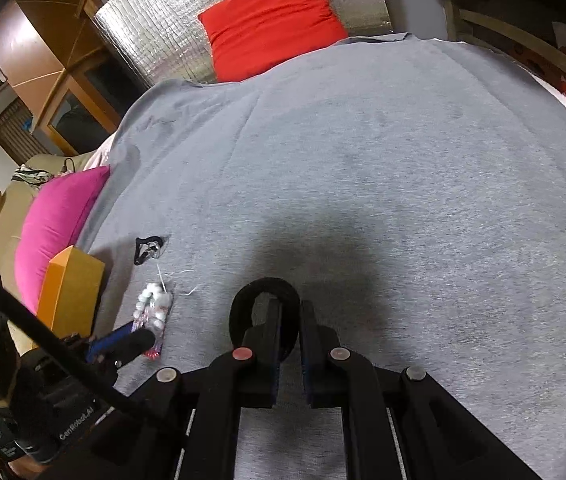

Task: Organize jewelry
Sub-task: 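Grasp the black hair tie with the right tool while the left tool grasps the white pearl bracelet, then carry the white pearl bracelet and black hair tie with both tools toward the orange tray, then open the left tool to drop the pearl bracelet while the right tool drops the hair tie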

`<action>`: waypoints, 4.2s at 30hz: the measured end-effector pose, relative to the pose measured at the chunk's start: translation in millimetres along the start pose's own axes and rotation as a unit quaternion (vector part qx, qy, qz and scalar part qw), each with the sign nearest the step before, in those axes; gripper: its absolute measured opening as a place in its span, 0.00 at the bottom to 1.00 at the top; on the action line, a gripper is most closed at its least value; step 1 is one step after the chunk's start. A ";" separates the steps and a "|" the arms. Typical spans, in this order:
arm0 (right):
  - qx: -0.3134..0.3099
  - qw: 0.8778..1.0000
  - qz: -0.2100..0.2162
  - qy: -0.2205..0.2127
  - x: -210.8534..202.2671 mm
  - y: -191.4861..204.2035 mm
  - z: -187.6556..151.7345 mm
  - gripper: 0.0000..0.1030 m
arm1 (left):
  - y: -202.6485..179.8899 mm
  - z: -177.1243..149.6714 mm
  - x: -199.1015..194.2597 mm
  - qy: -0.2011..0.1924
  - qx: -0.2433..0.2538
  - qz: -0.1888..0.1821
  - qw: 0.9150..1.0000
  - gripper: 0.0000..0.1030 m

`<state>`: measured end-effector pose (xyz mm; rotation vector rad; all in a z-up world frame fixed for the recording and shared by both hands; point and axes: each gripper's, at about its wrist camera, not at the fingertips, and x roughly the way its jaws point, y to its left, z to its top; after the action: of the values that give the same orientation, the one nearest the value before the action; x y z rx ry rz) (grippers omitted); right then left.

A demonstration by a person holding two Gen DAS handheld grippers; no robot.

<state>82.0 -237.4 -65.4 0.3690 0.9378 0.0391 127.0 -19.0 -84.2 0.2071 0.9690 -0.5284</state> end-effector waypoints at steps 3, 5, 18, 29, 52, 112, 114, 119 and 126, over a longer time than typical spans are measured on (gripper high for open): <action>0.003 1.000 -0.003 0.001 -1.6 -5.3 -0.6 0.09 | 10.8 -0.3 -10.2 -0.009 -0.008 0.000 1.000 0.40; 0.003 1.000 -0.004 0.002 -2.5 -8.0 -0.6 0.09 | 21.8 -0.2 -18.5 -0.023 -0.022 0.004 0.999 0.47; 0.003 1.000 -0.004 0.007 3.2 -7.2 -2.2 0.09 | 38.6 2.9 22.7 0.014 -0.071 0.028 0.997 0.31; -0.001 1.000 0.002 -0.005 -1.1 -3.8 -1.6 0.09 | 33.3 7.9 -16.0 -0.046 -0.087 0.019 0.995 0.09; -0.079 0.986 0.138 -0.047 -45.7 95.3 -41.2 0.09 | 94.8 -26.3 -192.2 -0.204 -0.153 0.062 0.965 0.09; -0.291 0.949 0.062 0.106 25.8 341.3 -127.8 0.24 | 249.1 -157.0 -163.6 -0.006 -0.251 0.204 0.946 0.39; -0.277 0.953 0.081 0.096 14.9 334.2 -118.5 0.24 | 246.6 -154.3 -169.4 -0.018 -0.247 0.218 0.944 0.53; -0.240 0.964 0.100 0.056 -14.8 302.9 -91.1 0.24 | 250.9 -151.8 -180.7 -0.049 -0.275 0.197 0.940 0.53; -0.180 0.981 0.075 0.012 -45.1 230.7 -57.1 0.24 | 244.8 -137.3 -198.2 -0.113 -0.288 0.226 0.924 0.57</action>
<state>38.9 -13.1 14.5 0.1033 0.9047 0.3475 63.2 310.9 -12.6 -0.1587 0.7783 0.1673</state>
